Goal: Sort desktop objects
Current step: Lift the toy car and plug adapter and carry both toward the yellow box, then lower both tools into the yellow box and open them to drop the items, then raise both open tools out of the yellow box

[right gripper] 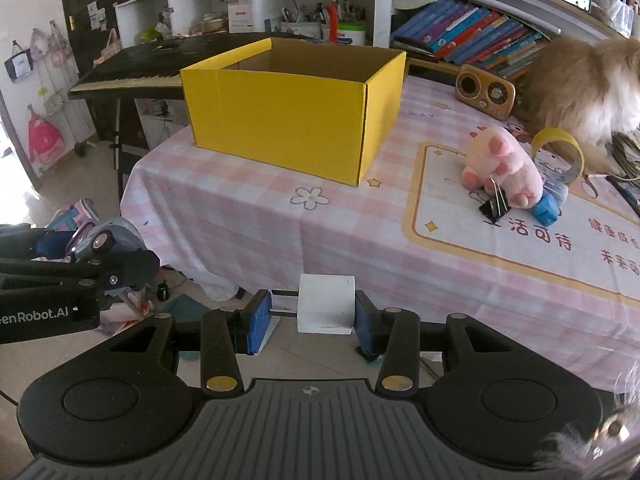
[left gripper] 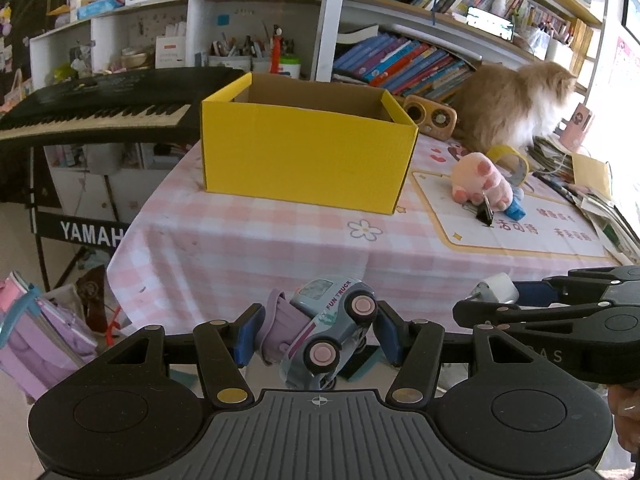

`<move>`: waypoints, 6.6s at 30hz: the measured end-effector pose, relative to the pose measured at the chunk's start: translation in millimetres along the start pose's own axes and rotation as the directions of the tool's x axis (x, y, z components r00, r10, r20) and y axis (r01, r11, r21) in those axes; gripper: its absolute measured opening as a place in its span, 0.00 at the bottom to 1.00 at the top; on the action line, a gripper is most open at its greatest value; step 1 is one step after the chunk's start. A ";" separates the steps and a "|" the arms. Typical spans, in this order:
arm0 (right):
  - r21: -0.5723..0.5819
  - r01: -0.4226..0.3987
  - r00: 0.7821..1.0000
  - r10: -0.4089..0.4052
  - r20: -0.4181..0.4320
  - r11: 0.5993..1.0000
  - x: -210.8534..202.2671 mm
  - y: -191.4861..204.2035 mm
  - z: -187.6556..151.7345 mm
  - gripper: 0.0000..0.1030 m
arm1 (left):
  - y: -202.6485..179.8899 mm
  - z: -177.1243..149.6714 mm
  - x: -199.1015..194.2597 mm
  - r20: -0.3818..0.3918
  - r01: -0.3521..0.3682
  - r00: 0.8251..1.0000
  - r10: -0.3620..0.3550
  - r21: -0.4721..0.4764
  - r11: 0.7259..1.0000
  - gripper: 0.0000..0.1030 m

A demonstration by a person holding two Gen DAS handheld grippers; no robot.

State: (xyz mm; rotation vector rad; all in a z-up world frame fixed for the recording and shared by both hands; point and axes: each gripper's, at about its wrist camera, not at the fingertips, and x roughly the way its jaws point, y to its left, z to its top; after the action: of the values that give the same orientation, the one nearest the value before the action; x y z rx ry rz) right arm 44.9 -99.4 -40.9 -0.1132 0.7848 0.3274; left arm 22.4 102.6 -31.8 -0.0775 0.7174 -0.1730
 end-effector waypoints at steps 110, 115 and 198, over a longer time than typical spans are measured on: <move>-0.605 -0.118 0.991 0.057 -0.118 0.788 237.5 -42.6 248.2 0.40 | 17.0 219.6 219.5 -0.086 -0.129 0.986 0.143 0.149 0.980 0.57; -0.618 -0.159 0.985 0.079 -0.155 0.770 247.9 -41.4 253.6 0.40 | 19.5 219.1 230.4 -0.114 -0.125 0.983 0.143 0.149 0.981 0.57; 0.058 0.073 0.971 -0.084 0.223 0.996 -23.8 -11.9 18.7 0.61 | 4.0 38.4 -25.7 0.172 -0.193 0.964 0.202 -0.066 0.979 0.89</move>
State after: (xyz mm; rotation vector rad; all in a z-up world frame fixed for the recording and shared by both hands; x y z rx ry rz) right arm 45.8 -112.4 -11.1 -0.0592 0.5617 0.2404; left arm 29.2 111.6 13.2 -0.0662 0.5468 0.0423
